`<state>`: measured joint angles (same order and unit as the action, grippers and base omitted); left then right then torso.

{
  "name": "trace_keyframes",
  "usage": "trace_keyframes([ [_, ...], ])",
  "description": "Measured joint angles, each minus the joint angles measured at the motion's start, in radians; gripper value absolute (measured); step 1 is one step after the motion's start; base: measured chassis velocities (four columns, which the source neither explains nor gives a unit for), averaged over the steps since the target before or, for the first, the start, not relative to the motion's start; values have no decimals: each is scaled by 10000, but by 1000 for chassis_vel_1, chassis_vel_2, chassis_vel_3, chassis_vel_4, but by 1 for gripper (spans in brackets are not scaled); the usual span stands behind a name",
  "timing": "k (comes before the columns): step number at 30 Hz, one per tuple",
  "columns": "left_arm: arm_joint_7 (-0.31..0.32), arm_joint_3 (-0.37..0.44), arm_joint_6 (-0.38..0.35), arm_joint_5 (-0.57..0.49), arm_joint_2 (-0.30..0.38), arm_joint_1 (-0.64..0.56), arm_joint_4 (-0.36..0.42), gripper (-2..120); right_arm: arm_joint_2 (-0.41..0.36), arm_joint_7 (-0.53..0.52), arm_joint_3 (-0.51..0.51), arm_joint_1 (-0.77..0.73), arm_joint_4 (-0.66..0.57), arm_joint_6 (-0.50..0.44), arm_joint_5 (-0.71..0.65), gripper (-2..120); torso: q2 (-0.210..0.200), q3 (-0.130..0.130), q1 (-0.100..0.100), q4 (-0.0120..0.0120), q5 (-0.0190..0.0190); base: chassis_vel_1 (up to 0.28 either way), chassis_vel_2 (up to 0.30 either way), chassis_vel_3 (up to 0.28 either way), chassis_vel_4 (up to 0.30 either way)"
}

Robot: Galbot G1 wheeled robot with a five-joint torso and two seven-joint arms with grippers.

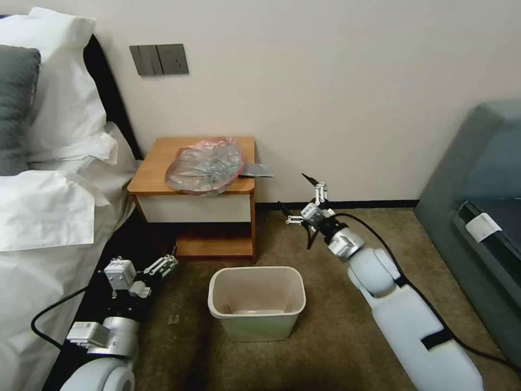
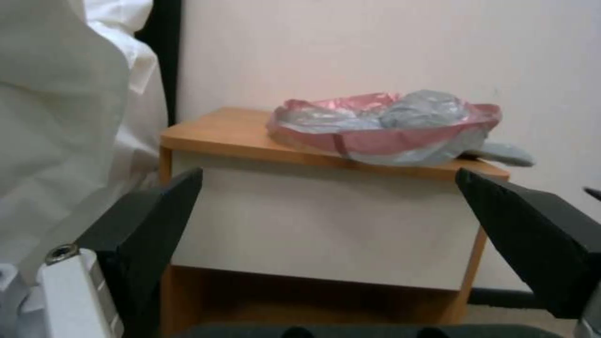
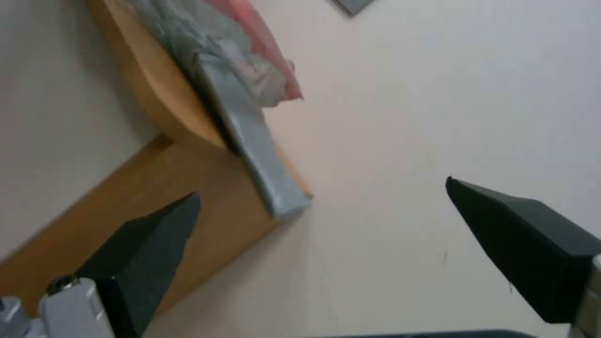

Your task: Pick up the garbage bag from the table and place it over the trash can.

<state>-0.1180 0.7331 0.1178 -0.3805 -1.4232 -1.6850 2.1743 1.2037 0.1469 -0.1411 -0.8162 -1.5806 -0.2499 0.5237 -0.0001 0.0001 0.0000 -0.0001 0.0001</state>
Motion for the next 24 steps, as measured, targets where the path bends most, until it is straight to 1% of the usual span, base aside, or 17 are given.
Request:
trace_keyframes([
  [1, 0, 0, 0, 0, 0, 0, 0, 100, 0, 0, 0, 0, 0, 0, 0, 100, 0, 0, 0, 0, 0, 0, 0, 0, 0],
  [3, 1, 74, 2, -1, -1, 22, -13, 100, 212, -40, 232, 665, 562, -218, 599, 100, 0, 0, 0, 2, -4, 0, 0, 0, 0],
  [4, 1, 74, 2, -1, -1, 22, -13, 100, 212, -40, 232, 665, 562, -218, 599, 100, 0, 0, 0, 2, -4, 0, 0, 0, 0],
  [7, 0, 200, 2, -26, 18, 48, -26, 100, 510, -79, 770, 1690, 1609, -405, 1124, 100, 0, 0, 0, 2, -4, 0, 0, 0, 0],
  [8, 0, 200, 2, -26, 18, 48, -26, 100, 510, -79, 770, 1690, 1609, -405, 1124, 100, 0, 0, 0, 2, -4, 0, 0, 0, 0],
  [11, 2, 265, 2, -47, -26, 64, -28, 100, 773, -86, 994, 2281, 2439, -677, 1755, 100, 0, 0, 0, 1, -3, 0, 0, 0, 0],
  [20, 5, 357, 73, -54, -105, 39, -10, 100, 1023, -88, 1291, 2894, 3405, -870, 2186, 100, 0, -1, 0, 1, -2, 0, 0, 0, 0],
  [22, 5, 361, 93, -54, -109, 23, -9, 100, 1048, -88, 1291, 2947, 3486, -915, 2230, 98, 0, -1, -1, 1, -2, 0, 0, 0, 0],
  [24, 9, 383, 128, -54, -113, 0, -10, 100, 1019, -44, 1311, 3011, 3596, -998, 2241, 86, 0, -1, 0, 1, -2, 0, 0, 0, 0],
])
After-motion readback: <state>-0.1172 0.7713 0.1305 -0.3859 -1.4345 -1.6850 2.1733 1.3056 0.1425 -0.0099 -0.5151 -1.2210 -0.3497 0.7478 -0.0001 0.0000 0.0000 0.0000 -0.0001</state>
